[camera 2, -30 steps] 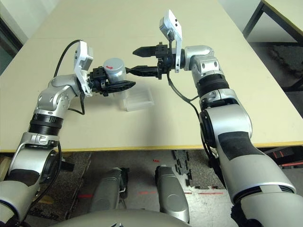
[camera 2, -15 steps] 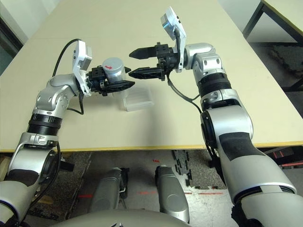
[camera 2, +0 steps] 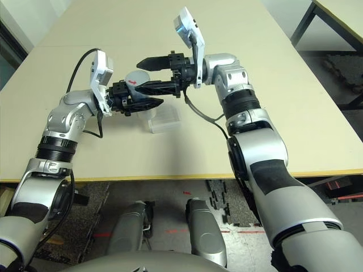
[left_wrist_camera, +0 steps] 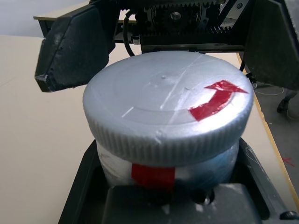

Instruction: Pour the medicine from the bottle into the box.

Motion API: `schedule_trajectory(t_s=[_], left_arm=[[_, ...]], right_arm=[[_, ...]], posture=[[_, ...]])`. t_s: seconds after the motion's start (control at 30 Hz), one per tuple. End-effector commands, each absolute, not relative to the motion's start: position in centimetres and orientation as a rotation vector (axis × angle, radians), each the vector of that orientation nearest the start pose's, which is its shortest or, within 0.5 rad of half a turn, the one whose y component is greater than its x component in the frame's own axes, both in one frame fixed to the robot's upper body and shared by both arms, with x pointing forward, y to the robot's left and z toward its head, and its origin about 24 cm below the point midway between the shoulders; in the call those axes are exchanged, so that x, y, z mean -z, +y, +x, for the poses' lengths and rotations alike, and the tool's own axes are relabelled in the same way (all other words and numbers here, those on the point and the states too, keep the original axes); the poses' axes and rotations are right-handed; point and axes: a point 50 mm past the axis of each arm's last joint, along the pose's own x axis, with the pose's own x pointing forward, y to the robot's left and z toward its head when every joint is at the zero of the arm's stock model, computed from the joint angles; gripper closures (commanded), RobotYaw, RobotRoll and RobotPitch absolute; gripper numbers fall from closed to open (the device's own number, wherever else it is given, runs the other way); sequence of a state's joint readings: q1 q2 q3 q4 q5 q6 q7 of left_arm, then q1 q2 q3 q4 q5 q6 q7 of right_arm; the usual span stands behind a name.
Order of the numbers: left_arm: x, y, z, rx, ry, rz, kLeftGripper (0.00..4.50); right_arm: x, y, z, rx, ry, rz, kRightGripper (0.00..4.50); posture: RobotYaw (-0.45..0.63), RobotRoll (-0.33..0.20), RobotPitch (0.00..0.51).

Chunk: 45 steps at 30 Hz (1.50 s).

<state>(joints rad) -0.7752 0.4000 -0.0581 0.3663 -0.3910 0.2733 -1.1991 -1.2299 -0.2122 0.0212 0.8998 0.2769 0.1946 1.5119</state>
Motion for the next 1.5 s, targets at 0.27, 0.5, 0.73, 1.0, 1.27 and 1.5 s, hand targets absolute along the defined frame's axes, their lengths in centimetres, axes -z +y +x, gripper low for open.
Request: schedule_trajectory(t_s=[0.27, 0.5, 0.73, 1.0, 1.27, 1.5], left_arm=[[-18.4, 13.1, 34.0, 1.330, -0.078, 0.128, 1.79], [-18.4, 13.1, 34.0, 1.333, -0.075, 0.128, 1.79], [-18.3, 13.1, 34.0, 1.332, -0.070, 0.126, 1.79], [-18.1, 13.3, 34.0, 1.323, -0.065, 0.119, 1.79], [-18.0, 13.6, 34.1, 1.292, -0.071, 0.112, 1.79], [-18.2, 14.3, 34.2, 1.230, -0.083, 0.108, 1.79]], right_arm=[[-23.5, -6.2, 36.6, -1.687, -0.108, -0.130, 0.00], [-23.5, -6.1, 36.7, -1.678, -0.114, -0.143, 0.62], [-23.4, -6.2, 36.7, -1.674, -0.117, -0.127, 1.91], [-24.9, -6.9, 36.8, -1.650, -0.146, 0.103, 1.91], [-24.9, -10.3, 37.8, -1.439, -0.125, 0.152, 1.91], [-22.5, -16.0, 38.7, -1.074, 0.004, 0.048, 1.91]], posture=[[-0.07, 0.000, 0.126], [-0.07, 0.000, 0.127], [-0.07, 0.000, 0.129], [-0.07, 0.000, 0.129], [-0.07, 0.000, 0.129], [-0.06, 0.000, 0.138]])
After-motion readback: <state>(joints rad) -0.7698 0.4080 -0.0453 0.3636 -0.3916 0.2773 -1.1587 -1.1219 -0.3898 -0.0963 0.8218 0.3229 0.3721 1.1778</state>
